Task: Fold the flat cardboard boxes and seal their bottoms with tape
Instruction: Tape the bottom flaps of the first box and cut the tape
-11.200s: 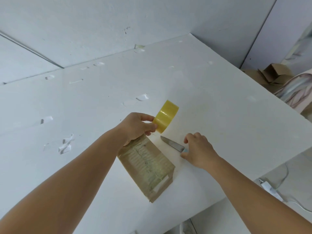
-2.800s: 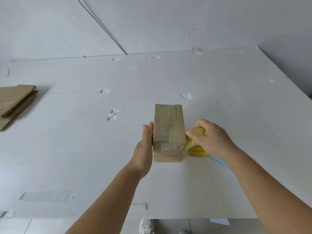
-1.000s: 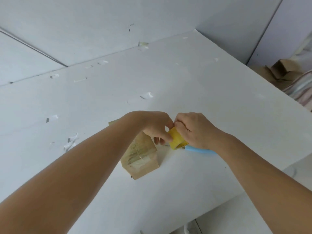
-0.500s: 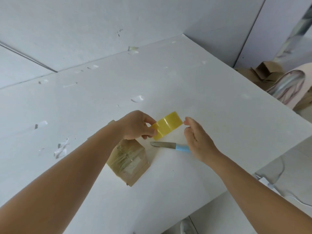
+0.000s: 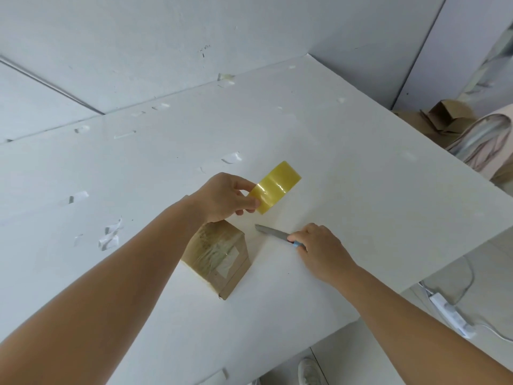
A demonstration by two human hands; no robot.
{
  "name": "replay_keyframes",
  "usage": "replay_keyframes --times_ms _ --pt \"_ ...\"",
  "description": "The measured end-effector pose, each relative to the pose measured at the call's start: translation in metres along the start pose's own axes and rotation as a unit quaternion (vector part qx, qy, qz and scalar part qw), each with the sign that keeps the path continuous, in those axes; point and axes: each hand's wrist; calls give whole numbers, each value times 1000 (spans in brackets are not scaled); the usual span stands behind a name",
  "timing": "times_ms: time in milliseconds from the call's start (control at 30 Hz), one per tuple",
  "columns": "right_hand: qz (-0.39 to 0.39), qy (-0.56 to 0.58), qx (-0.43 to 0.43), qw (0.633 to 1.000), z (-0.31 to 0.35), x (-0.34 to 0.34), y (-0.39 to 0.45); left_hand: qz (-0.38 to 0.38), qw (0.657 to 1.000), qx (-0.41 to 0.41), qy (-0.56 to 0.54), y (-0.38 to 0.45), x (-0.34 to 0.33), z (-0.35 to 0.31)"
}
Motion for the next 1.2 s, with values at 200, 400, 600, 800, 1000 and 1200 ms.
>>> replay_keyframes --times_ms 200,400,600,800,1000,1200 --pt "-56 78 -8 995 11 31 -18 0 1000 6 -6 -1 1 2" --pt "-39 66 0 997 35 69 -43 -7 999 18 -31 1 2 5" --pt "-68 -43 30 996 72 84 -47 -23 999 22 -37 2 0 6" --pt "-39 -181 44 982 96 90 -39 -33 998 15 -42 2 -1 9" --pt "11 -230 47 972 97 74 -29 -34 992 -1 -122 1 0 5" --pt "8 -149 -14 989 62 36 -7 -37 980 -3 -196 -2 1 6"
Point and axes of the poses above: each hand's wrist, its own y-axis towards the middle knuckle, its own x-axis out of the back of the hand, z = x × y, and after that the axes turned 10 degrees about y, right-handed
